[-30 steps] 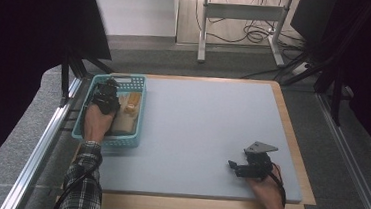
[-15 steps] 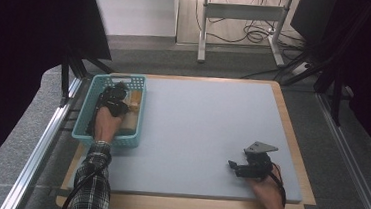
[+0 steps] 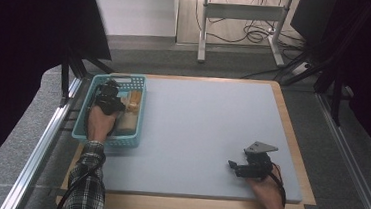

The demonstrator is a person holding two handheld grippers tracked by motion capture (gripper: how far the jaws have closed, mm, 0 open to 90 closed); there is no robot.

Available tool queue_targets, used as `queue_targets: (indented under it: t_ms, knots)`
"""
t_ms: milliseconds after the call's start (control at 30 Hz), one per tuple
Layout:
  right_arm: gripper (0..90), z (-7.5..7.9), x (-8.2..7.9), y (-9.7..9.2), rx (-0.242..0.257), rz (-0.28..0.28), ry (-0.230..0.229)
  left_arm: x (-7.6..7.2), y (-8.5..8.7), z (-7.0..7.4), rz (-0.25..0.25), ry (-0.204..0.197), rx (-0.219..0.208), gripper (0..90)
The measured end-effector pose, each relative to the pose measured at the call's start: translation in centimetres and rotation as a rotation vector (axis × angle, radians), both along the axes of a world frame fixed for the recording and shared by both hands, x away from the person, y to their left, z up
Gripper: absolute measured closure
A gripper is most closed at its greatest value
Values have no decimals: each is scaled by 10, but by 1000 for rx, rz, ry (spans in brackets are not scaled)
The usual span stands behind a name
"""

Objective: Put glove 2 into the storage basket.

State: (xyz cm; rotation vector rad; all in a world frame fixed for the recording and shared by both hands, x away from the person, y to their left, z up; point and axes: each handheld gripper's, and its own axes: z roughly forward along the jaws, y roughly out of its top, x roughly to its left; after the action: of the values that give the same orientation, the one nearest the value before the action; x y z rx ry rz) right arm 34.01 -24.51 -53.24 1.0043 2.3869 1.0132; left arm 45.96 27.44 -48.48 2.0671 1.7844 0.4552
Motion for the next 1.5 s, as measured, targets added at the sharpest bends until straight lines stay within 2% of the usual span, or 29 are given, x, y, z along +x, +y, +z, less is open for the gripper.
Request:
queue_targets:
  t_ms: [467,900,1267,1367,1500]
  knots:
    - [204,0,0,0,-1,1,-1,-11,15,9,23,-48,-37,383]
    - [203,0,0,0,-2,0,-1,-28,31,22,28,-128,-122,204]
    - [202,0,0,0,-2,-1,-2,-44,35,34,-19,-187,-179,94]
    - [201,0,0,0,-2,-1,-2,-47,33,37,-31,-207,-214,70]
    - [200,0,0,0,-3,-1,-2,-53,26,40,-69,-218,-226,52]
